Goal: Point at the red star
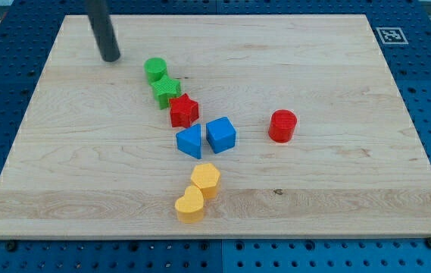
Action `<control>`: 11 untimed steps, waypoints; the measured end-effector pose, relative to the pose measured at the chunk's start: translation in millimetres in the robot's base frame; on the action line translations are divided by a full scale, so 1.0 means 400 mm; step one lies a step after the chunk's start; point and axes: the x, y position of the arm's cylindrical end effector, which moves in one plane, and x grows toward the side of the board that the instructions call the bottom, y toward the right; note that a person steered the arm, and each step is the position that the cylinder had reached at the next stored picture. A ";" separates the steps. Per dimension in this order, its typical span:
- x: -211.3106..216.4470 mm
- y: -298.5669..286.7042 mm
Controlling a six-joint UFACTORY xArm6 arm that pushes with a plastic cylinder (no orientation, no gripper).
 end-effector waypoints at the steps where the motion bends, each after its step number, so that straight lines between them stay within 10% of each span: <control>1: 0.074 -0.032; 11: 0.280 0.301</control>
